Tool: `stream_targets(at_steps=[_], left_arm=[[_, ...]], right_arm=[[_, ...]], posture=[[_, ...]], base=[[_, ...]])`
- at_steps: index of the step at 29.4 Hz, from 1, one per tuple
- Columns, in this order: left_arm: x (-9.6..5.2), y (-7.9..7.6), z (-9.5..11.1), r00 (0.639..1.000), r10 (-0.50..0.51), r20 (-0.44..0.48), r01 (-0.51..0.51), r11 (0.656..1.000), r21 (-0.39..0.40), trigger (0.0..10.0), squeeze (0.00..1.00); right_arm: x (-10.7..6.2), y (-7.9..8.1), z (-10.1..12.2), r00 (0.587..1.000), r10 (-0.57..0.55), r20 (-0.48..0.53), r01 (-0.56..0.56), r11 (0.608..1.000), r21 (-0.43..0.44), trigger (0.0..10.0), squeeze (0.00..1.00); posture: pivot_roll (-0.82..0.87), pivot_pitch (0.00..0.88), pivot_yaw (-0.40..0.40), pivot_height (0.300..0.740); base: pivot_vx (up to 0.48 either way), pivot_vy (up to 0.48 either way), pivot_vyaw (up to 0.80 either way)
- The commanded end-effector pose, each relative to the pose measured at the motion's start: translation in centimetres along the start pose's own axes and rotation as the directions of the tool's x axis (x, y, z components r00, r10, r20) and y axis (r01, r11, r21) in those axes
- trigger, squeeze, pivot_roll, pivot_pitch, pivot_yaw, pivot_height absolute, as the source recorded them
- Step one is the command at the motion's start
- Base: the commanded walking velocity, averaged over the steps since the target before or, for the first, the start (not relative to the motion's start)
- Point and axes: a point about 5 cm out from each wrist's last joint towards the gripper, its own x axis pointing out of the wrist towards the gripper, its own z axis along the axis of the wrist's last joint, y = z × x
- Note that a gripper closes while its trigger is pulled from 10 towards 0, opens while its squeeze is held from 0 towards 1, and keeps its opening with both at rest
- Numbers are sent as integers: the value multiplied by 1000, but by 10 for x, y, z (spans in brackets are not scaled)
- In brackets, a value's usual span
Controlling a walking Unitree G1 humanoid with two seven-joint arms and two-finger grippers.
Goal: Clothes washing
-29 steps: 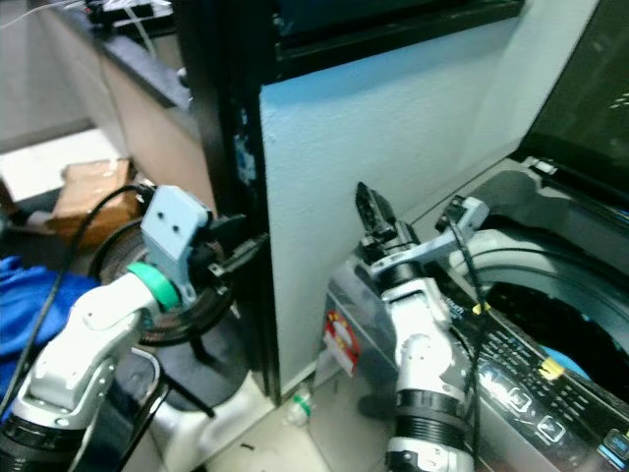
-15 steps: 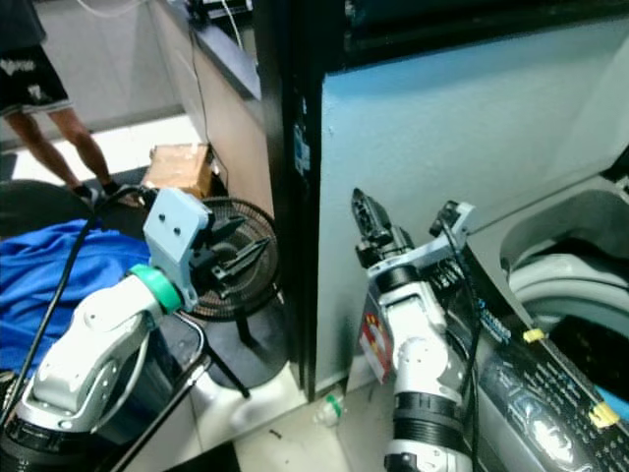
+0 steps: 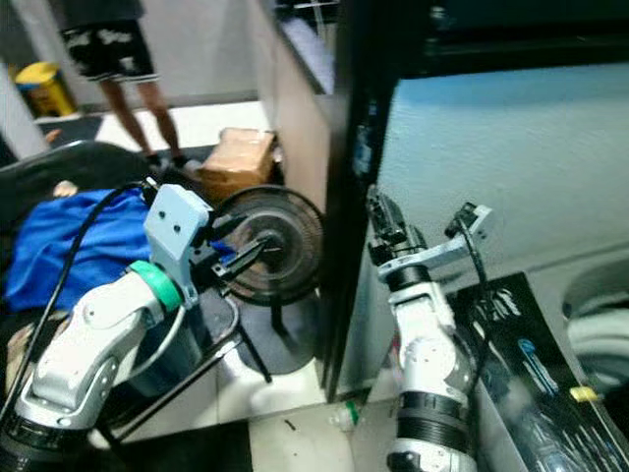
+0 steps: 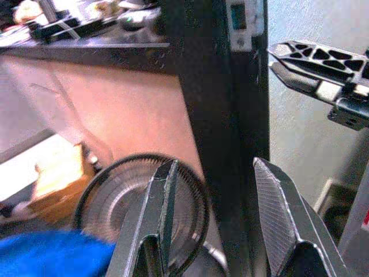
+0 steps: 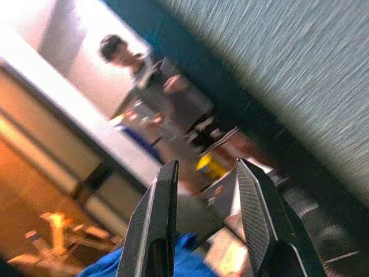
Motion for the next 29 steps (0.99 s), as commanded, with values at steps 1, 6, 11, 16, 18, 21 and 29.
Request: stream_targets(at_steps=[1,6,11,16,18,21,29], left_arm=[[1,-3,-2,1000,-17,-2,17,1000,-6,10000,0],[2,5,-5,998,44,-36,-44,999,1,10000,0],[3,9,-5,996,80,-38,-79,997,12,10000,0],[3,11,-7,993,106,-51,-108,993,-38,10000,0],[3,11,-7,993,108,-53,-110,993,-44,10000,0],[3,12,-7,993,111,-50,-113,993,-39,10000,0],[2,12,-8,991,127,-52,-129,991,-36,10000,0]], right_arm=[[-3,-3,1,1000,-12,8,12,1000,5,10000,0],[-2,-2,3,999,-32,33,31,999,21,10000,0],[-1,-2,5,999,-40,36,40,999,7,10000,0],[-1,-1,4,999,-31,27,30,1000,8,10000,0],[0,-2,4,999,-30,27,30,1000,9,10000,0],[0,-2,5,999,-29,26,29,1000,11,10000,0],[0,4,-3,1000,3,-26,-4,1000,-31,10000,0]], posture=[[123,0,104,740],[122,0,105,740],[120,0,106,740],[119,2,101,740],[120,4,98,740],[120,5,97,740],[117,5,90,740]], base=[[0,0,800],[0,0,790],[0,0,0],[0,96,0],[0,480,0],[0,480,0],[0,480,0]])
